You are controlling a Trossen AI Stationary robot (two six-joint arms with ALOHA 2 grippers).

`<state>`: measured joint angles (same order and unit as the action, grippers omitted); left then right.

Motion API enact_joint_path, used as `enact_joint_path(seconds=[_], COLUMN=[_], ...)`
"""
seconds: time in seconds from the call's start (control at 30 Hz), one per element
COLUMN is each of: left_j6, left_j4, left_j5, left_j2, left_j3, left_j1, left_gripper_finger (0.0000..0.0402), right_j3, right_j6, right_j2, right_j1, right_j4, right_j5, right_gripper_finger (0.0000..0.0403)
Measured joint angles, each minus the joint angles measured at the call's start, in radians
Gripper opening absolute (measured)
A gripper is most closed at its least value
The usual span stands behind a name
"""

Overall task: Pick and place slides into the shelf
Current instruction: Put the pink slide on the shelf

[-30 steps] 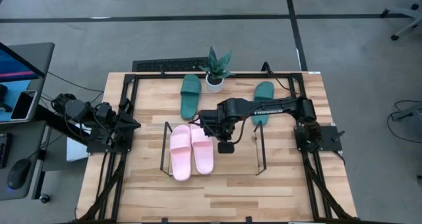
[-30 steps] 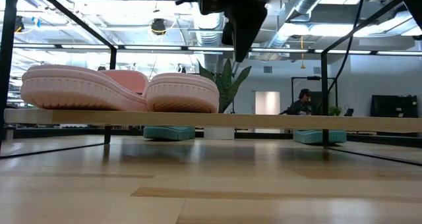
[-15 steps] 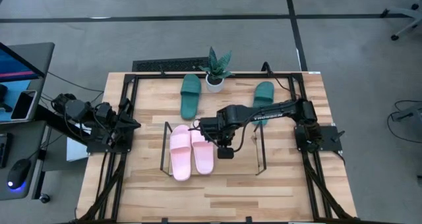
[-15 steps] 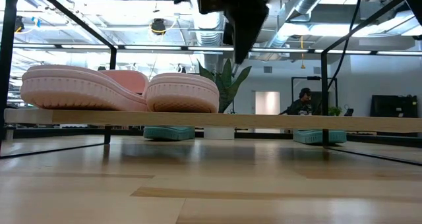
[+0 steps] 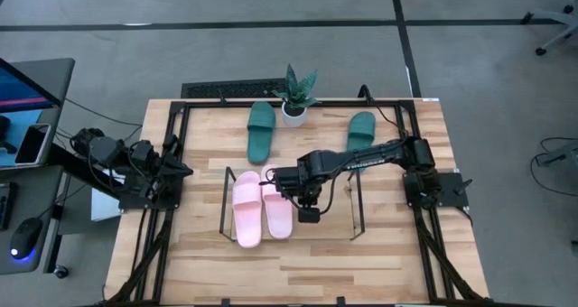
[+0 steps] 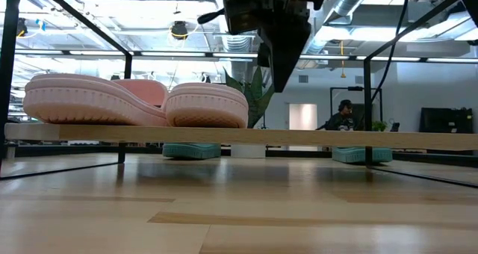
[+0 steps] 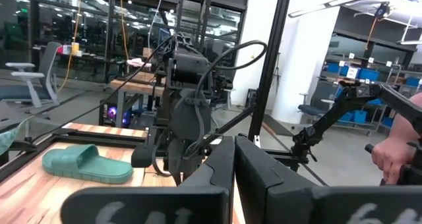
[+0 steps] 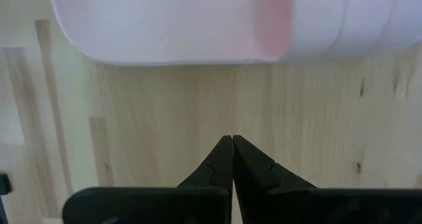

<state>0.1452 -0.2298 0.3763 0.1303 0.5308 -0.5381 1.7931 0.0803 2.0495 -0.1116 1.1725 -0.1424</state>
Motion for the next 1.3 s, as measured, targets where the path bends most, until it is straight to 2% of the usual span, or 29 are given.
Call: enact_joint_path(seconds=[0.33, 0.8, 1.3], left_j6=[0.011, 0.035, 0.05], left_j4=[0.0, -0.015, -0.027], left_j5=[0.0, 0.0, -0.003], left_j2=[0.0, 0.0, 0.0], left_j3=[0.0, 0.0, 0.0], left_j1=[0.0, 0.0, 0.0], left_gripper_finger=[0.0, 0.0, 0.0], right_j3=[0.003, 0.023, 0.021], right_j6=[-0.027, -0.063, -0.108], right_j2=[0.054, 0.066, 0.066], right_j1=[0.001, 0.027, 0.083], right_j4=[-0.038, -0.055, -0.062], right_j5=[-0.045, -0.04, 0.021], right_gripper_finger=[0.0, 0.0, 0.0])
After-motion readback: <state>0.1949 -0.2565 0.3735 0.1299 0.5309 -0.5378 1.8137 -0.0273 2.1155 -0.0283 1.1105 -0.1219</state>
